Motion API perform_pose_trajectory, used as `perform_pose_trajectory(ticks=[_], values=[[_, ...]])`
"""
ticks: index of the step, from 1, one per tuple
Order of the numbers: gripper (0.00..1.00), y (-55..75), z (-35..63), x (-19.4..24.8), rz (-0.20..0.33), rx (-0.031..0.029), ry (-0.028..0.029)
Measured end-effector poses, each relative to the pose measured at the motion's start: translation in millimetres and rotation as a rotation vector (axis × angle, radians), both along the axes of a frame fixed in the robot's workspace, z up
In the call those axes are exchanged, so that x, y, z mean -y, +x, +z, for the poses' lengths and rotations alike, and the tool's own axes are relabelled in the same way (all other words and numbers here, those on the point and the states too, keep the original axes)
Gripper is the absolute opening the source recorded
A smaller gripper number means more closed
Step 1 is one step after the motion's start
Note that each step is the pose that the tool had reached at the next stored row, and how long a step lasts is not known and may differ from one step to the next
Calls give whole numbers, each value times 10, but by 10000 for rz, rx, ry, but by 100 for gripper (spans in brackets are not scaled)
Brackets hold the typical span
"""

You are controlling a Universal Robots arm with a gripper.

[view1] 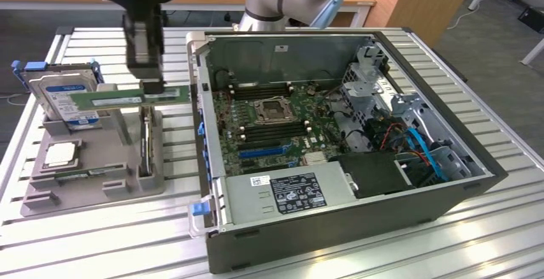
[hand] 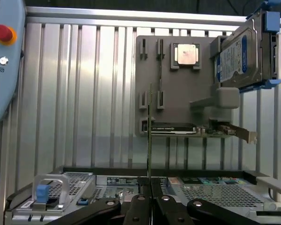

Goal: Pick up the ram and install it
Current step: 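Pick up the ram and move it above insertion slot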

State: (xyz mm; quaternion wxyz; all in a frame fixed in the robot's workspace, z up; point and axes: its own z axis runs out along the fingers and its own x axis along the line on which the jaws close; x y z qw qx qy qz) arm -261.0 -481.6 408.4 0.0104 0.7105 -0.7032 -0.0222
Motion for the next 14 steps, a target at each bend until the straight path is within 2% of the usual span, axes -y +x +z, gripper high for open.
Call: perform_pose_trajectory(ticks=[14], values=[[12, 598, 0, 0, 76, -7, 1]])
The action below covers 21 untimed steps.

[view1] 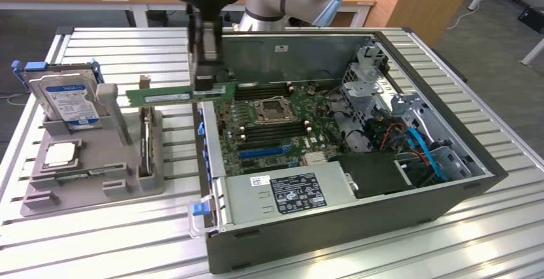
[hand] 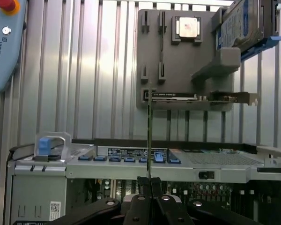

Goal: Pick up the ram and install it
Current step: 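Pick up the ram and move it above insertion slot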

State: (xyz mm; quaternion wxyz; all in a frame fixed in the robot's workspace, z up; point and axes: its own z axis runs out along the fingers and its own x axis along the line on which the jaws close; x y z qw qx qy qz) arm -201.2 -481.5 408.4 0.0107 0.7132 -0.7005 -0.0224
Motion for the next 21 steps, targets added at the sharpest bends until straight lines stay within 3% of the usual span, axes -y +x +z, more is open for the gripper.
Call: perform_pose_trajectory(ticks=[5, 21], values=[[12, 209, 0, 0, 24, -2, 1], [12, 709, -1, 0, 49, -2, 2]])
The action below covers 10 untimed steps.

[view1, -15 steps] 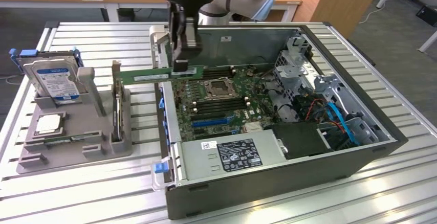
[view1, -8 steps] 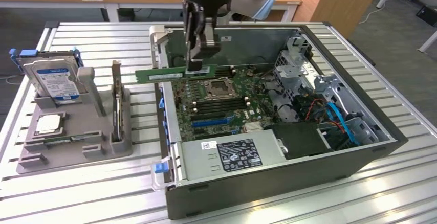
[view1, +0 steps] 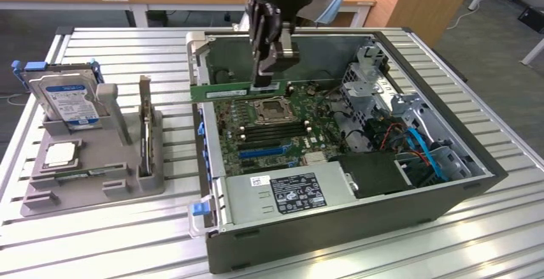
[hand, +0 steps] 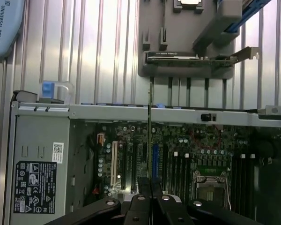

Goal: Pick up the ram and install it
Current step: 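Pick up the ram and move it above insertion slot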

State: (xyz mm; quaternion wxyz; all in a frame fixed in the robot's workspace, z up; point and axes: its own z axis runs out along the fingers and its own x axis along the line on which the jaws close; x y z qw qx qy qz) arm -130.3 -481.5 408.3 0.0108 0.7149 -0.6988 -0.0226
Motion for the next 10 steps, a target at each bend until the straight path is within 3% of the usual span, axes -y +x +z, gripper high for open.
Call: perform_pose_trajectory(ticks=[10], values=[[12, 292, 0, 0, 24, -4, 0]])
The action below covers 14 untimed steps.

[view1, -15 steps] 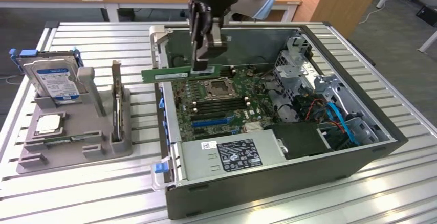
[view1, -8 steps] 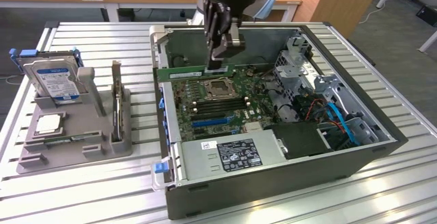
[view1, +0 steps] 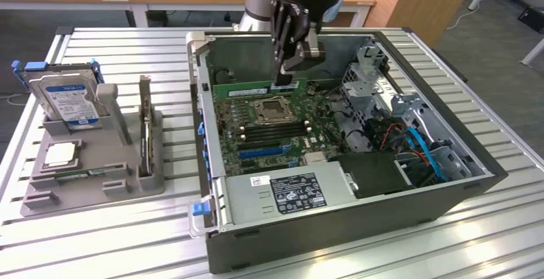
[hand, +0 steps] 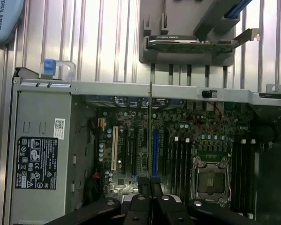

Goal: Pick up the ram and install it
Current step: 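Pick up the ram and move it above insertion slot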

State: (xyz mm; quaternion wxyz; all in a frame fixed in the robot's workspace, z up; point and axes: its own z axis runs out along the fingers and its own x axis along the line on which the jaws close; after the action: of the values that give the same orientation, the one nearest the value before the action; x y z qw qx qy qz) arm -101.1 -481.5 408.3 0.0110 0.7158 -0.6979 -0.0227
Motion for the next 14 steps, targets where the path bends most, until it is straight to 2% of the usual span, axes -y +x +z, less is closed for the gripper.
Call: perform_pose_trajectory(ticks=[14], values=[[12, 336, 0, 0, 44, -4, 0]])
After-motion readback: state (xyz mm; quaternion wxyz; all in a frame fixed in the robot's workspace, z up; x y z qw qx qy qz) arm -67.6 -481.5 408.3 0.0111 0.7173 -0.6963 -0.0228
